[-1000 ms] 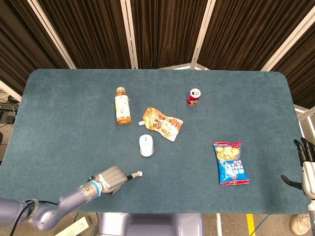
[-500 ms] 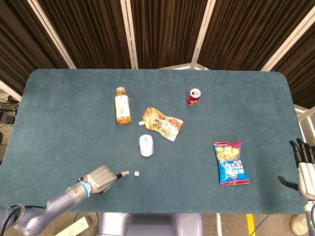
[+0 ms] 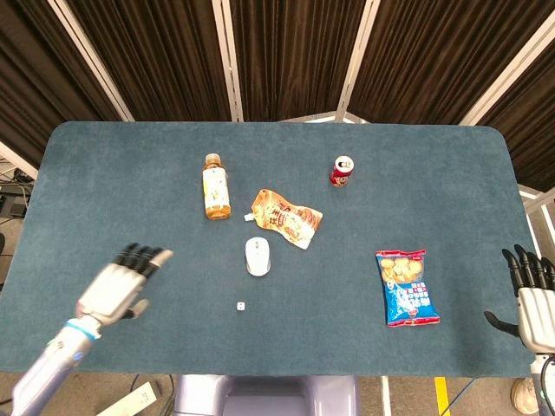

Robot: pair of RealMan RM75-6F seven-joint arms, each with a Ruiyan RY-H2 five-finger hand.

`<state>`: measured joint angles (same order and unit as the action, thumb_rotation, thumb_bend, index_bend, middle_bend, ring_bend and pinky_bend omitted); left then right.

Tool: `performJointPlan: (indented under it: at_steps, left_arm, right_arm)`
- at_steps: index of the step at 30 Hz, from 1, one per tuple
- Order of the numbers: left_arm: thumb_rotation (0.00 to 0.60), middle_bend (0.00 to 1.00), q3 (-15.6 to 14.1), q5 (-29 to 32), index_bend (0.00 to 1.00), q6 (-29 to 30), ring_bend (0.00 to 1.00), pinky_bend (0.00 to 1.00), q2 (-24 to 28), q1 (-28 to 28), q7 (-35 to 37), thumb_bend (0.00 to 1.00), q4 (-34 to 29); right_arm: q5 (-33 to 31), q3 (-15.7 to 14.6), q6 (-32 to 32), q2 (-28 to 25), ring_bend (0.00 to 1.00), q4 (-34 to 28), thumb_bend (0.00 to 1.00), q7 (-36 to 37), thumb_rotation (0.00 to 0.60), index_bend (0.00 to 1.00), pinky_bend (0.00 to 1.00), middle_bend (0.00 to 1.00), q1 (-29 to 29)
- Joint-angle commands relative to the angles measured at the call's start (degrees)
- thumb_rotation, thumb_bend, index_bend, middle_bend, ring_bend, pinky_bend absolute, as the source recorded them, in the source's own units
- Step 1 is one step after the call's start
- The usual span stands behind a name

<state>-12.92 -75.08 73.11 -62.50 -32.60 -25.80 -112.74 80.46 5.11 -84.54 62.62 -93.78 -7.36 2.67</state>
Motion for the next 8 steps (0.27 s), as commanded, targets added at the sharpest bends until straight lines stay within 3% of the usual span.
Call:
performJointPlan:
  at_steps: [1, 8]
  left_arm:
    - [0.6, 0.0, -1.55, -4.33, 0.0, 9.19, 0.0, 0.0, 2.38, 8.19, 5.49, 0.25, 2.35]
    - [0.6, 0.0, -1.21, -5.76, 0.0, 14.23, 0.0, 0.0, 1.2, 13.99, 11.65, 0.24, 9.81]
  right_arm:
    - [0.23, -0.12, -0.09, 0.18, 0.0, 0.04, 0.02, -0.25, 0.6, 0.0, 0.0, 0.0, 0.02]
    - [1.3, -0.14, -0.98, 0.5, 0.0, 0.33, 0.02, -0.12, 0.6, 0.0, 0.0, 0.0, -0.05]
